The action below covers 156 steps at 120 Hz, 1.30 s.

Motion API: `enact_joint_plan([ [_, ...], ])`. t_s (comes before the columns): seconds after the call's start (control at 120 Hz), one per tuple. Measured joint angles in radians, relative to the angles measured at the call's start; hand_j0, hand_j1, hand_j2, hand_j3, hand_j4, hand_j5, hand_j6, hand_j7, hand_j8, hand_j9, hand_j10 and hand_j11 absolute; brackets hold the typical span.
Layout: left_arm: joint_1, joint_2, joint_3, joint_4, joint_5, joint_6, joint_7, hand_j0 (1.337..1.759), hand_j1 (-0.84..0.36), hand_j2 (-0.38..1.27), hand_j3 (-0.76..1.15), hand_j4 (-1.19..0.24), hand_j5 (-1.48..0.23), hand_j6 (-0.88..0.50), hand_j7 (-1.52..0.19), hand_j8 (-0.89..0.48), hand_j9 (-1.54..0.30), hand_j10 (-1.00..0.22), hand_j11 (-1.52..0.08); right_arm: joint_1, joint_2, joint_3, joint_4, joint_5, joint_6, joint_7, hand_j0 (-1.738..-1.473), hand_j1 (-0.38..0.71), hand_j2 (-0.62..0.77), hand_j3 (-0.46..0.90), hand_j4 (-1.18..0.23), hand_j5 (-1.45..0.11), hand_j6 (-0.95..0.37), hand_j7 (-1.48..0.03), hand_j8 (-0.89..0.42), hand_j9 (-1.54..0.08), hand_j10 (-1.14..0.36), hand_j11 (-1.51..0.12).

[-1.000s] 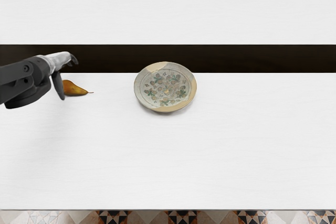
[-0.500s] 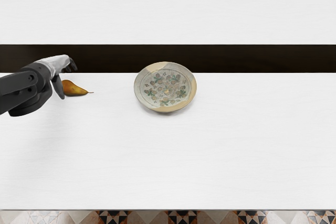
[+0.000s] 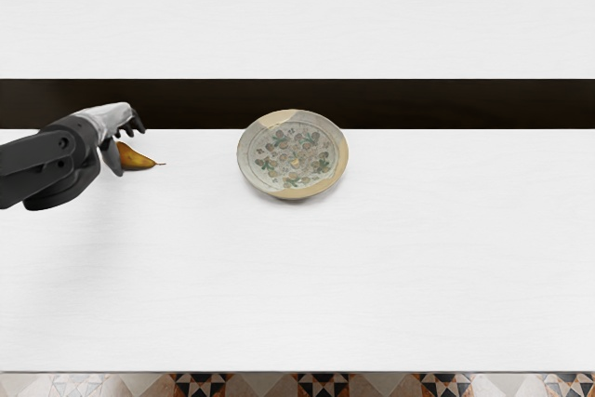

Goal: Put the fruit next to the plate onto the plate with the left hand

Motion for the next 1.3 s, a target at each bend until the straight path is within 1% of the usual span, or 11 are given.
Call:
enact_joint_plan([
  [0.6,0.004,0.0,0.012,0.011,-0.003,-0.003,0.0,1.658,-0.26,0.11,0.0,-0.51,-0.66,-0.51,-0.66,-0.52,-0.66,-0.51,-0.66,0.0,0.0,0.0,0.0,0.0,0.0,0.0,-1.658,-0.31,-0.01,0.0,-0.03,-0.04,-0.03,-0.04,-0.03,-0.04,-0.03,-0.04],
  [0.767,0.007,0.001,0.012,0.013,-0.004,-0.007,0.0,1.657,-0.27,0.14,0.0,-0.54,-0.69,-0.55,-0.69,-0.52,-0.7,-0.54,-0.7,0.0,0.0,0.0,0.0,0.0,0.0,0.0,-1.658,-0.31,-0.01,0.0,-0.03,-0.04,-0.03,-0.04,-0.03,-0.04,-0.03,-0.04],
  [0.867,0.006,0.001,0.013,0.013,-0.006,-0.01,0.0,1.657,-0.27,0.17,0.0,-0.56,-0.72,-0.55,-0.72,-0.52,-0.72,-0.55,-0.72,0.0,0.0,0.0,0.0,0.0,0.0,0.0,-1.658,-0.31,-0.01,0.0,-0.03,-0.04,-0.03,-0.04,-0.03,-0.04,-0.03,-0.04],
  [1.1,0.008,0.001,0.012,0.013,-0.006,-0.012,0.0,1.654,-0.26,0.13,0.0,-0.6,-0.77,-0.51,-0.78,-0.48,-0.79,-0.59,-0.79,0.0,0.0,0.0,0.0,0.0,0.0,0.0,-1.658,-0.31,-0.01,0.0,-0.03,-0.04,-0.03,-0.04,-0.03,-0.04,-0.03,-0.04],
  [1.3,0.006,0.002,0.013,0.011,-0.009,-0.013,0.0,1.654,-0.28,0.18,0.0,-0.62,-0.81,-0.5,-0.82,-0.48,-0.82,-0.61,-0.82,0.0,0.0,0.0,0.0,0.0,0.0,0.0,-1.658,-0.31,-0.01,0.0,-0.03,-0.04,-0.03,-0.04,-0.03,-0.04,-0.03,-0.04],
])
